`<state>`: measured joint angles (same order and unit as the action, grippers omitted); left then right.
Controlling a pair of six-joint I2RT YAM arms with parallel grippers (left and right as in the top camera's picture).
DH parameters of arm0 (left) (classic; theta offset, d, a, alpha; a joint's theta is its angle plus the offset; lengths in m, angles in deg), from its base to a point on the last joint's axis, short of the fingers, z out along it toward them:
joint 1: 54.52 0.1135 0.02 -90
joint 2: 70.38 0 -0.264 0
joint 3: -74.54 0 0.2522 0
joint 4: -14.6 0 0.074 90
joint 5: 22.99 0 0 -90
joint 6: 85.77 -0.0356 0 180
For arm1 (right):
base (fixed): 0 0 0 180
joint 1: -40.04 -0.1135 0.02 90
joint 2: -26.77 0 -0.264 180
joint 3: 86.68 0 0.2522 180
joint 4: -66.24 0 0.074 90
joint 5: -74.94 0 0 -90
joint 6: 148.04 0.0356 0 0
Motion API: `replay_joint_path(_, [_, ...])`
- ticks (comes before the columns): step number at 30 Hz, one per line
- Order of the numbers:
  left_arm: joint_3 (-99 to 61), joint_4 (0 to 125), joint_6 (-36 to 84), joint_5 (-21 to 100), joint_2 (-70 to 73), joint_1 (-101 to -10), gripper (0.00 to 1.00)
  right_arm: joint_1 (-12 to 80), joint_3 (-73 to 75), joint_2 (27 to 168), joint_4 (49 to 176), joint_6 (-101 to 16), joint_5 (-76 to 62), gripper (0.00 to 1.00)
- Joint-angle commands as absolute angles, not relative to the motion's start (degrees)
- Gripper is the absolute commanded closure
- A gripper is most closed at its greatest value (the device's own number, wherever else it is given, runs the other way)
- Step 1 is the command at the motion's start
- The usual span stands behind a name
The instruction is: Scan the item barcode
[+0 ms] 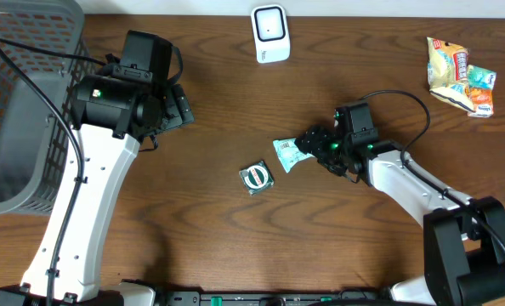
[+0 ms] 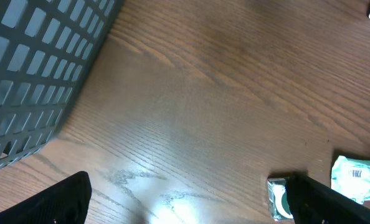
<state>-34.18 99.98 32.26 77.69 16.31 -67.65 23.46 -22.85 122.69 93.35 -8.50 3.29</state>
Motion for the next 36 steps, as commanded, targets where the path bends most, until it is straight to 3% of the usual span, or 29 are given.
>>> replay_joint_path(1, [-34.66, 100.15, 31.69, 78.41, 16.46, -67.45, 0.02, 21.67, -23.35, 125.01, 92.03, -4.0, 3.53, 0.22])
replay_joint_path(6, [-34.66, 100.15, 31.69, 78.41, 16.46, -67.45, 0.02, 20.05, -23.35, 129.68, 88.52, -1.81, 3.31, 0.23])
replay_joint_path(10, [-34.66, 100.15, 31.69, 78.41, 16.46, -67.45, 0.02, 20.55, -23.35, 133.14, 85.3, -1.31, 2.87, 0.34])
replay_joint_path(17, [-34.66, 100.15, 31.69, 78.41, 16.46, -67.45, 0.02, 22.28, -23.35, 133.92, 82.09, -8.98, 1.58, 0.75])
replay_joint_path(20, [-34.66, 100.15, 31.69, 78.41, 16.46, -67.45, 0.02, 22.5, -23.18, 133.92, 81.32, -14.38, 2.61, 0.98])
replay_joint_path(30, [-34.66, 100.15, 31.69, 78.41, 16.46, -67.45, 0.02, 24.16, -15.38, 124.5, 79.18, -37.0, 24.86, 0.99])
replay_joint_path(36, [-34.66, 100.15, 31.69, 78.41, 16.46, -67.45, 0.02, 24.2, -14.2, 115.21, 80.28, -38.46, 27.35, 0.99])
